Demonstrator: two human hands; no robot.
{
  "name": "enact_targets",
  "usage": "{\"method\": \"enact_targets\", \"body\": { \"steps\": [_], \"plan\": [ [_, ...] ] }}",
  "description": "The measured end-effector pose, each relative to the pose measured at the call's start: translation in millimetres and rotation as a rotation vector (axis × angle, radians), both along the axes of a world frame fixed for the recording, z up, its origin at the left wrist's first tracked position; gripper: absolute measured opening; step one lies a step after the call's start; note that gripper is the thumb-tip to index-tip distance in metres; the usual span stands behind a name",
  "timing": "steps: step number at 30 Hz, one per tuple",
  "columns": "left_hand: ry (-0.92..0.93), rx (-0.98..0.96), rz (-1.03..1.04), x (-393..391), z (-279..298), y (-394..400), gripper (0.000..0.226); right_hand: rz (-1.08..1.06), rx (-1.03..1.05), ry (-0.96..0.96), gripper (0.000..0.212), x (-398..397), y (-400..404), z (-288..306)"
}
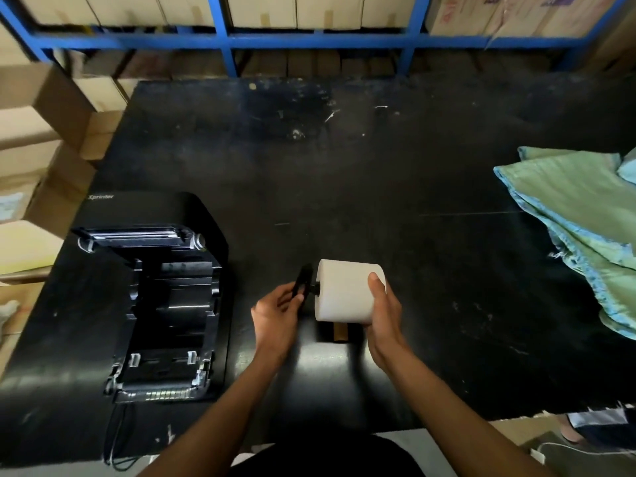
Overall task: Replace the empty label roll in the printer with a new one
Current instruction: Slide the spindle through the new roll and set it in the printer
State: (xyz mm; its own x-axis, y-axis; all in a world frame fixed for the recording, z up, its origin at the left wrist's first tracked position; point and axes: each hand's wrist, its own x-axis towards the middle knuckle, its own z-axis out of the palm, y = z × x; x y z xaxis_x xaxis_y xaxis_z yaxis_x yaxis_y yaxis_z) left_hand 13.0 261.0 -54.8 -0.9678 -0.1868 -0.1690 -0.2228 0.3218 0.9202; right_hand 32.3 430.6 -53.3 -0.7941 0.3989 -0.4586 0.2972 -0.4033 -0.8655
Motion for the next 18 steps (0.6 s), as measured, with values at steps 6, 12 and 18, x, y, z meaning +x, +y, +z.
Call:
{"method": "enact_targets", "body": {
  "steps": [6, 12, 18],
  "plan": [
    [0.067, 0.207, -0.038, 9, 19, -15, 0.033, 0.051, 0.048, 0.04, 0.062, -8, -21, 7],
    [0.107, 0.314, 0.006, 16, 24, -44, 0.019, 0.109, 0.029, 0.08, 0.056, -7, -45, 17],
    [0.086, 0.431, -0.015, 21, 31, -80, 0.02, 0.133, 0.028, 0.131, 0.062, -2, -75, 30]
  ]
}}
